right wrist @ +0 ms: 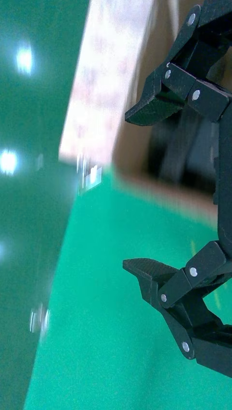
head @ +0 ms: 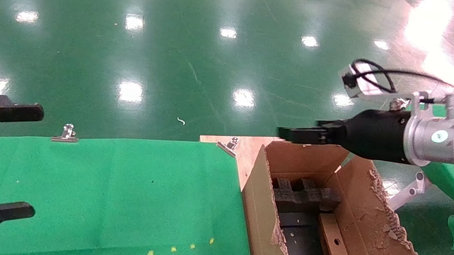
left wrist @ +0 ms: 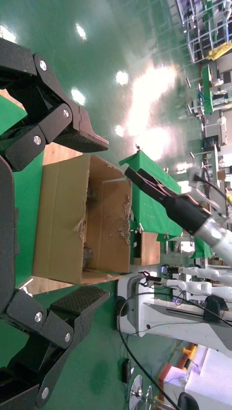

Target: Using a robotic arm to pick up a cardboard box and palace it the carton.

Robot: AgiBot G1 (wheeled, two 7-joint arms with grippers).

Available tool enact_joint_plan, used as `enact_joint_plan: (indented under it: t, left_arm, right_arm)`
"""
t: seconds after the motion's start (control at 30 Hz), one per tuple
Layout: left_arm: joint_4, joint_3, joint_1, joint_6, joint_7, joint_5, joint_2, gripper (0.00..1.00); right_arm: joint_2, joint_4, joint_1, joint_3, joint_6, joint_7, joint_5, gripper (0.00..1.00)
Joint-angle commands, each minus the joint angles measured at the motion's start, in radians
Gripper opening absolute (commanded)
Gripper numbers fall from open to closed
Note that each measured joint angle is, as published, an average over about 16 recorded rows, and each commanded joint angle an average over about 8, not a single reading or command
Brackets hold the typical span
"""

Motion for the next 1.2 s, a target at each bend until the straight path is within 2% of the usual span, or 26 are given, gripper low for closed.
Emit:
enact_joint_plan:
  t: [0.03, 0.17, 0.3, 0.5, 0.63, 1.2]
  left_arm:
    - [0.0, 0.0, 0.0, 0.0, 0.0, 0.0, 0.0, 1.0]
    - [0.0, 0.0, 0.0, 0.0, 0.0, 0.0, 0.0, 1.0]
    - [0.0, 0.0, 0.0, 0.0, 0.0, 0.0, 0.0, 1.0]
    - [0.0, 0.0, 0.0, 0.0, 0.0, 0.0, 0.0, 1.0]
    - [0.0, 0.0, 0.0, 0.0, 0.0, 0.0, 0.0, 1.0]
    - [0.0, 0.0, 0.0, 0.0, 0.0, -0.001, 0.0, 1.0]
  right_arm:
    - [0.004, -0.008, 0.02, 0.028, -0.069, -0.079, 0.131, 1.0]
    - [0.009, -0.031, 0.031, 0.065, -0.15, -0.145, 0.288, 1.0]
    - [0.01, -0.041, 0.035, 0.08, -0.181, -0.166, 0.348, 1.0]
    - [0.009, -0.039, 0.028, 0.075, -0.169, -0.154, 0.32, 1.0]
    - [0.004, -0.037, 0.007, 0.096, -0.173, -0.179, 0.317, 1.0]
    - [-0.049, -0.04, -0.199, 0.347, -0.282, -0.483, 0.418, 1.0]
